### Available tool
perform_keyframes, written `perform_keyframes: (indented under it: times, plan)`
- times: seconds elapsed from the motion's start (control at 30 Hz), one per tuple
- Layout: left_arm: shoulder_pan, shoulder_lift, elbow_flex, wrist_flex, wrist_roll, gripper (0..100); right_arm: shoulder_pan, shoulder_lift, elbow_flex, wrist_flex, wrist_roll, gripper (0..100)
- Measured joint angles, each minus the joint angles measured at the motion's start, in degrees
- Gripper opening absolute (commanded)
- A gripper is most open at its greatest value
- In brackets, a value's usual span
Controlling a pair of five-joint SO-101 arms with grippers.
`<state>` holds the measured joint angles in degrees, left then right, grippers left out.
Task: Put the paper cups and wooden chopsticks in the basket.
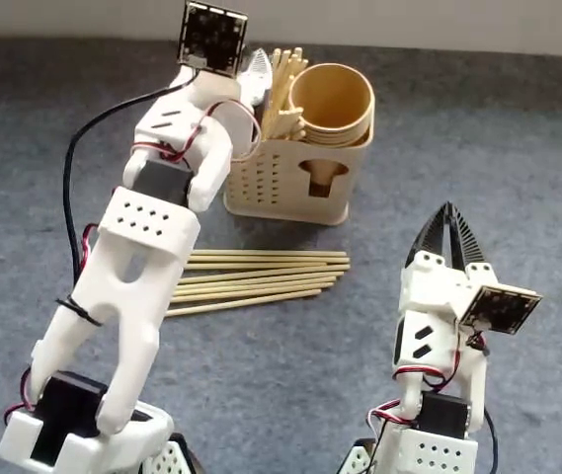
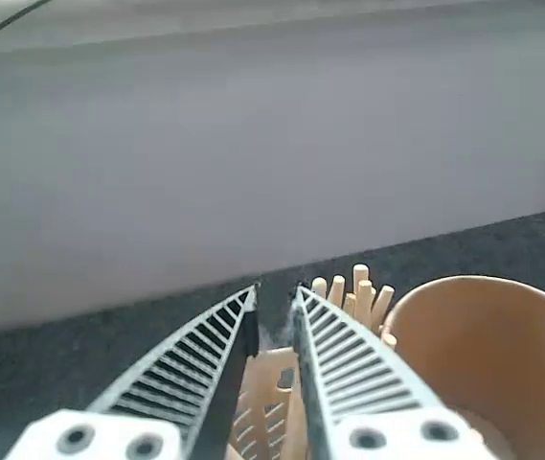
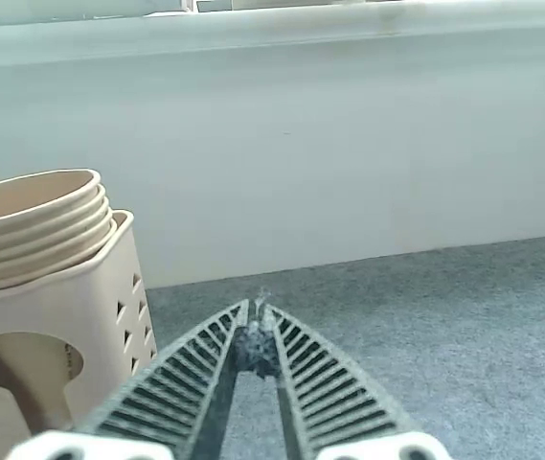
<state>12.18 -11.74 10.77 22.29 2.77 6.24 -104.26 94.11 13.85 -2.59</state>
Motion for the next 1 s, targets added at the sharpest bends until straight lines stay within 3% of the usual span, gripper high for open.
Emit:
perform_keyframes:
  times: [0.2,0.6,0.83,1.0]
  plan:
    - [-0.3,0.0,-8.6,11.3,0.0,8,0.0,0.0,0.0,0.0,0.0,1.9]
    - [-0.2,-0.1,-22.9,43.1,0.0,8,0.0,0.0,0.0,0.0,0.0,1.9]
    - [-0.2,-0.1,-23.0,51.4,0.0,8,0.0,0.0,0.0,0.0,0.0,2.0]
    - [-0.2,-2.1,-19.2,52.3,0.0,8,0.0,0.0,0.0,0.0,0.0,2.0]
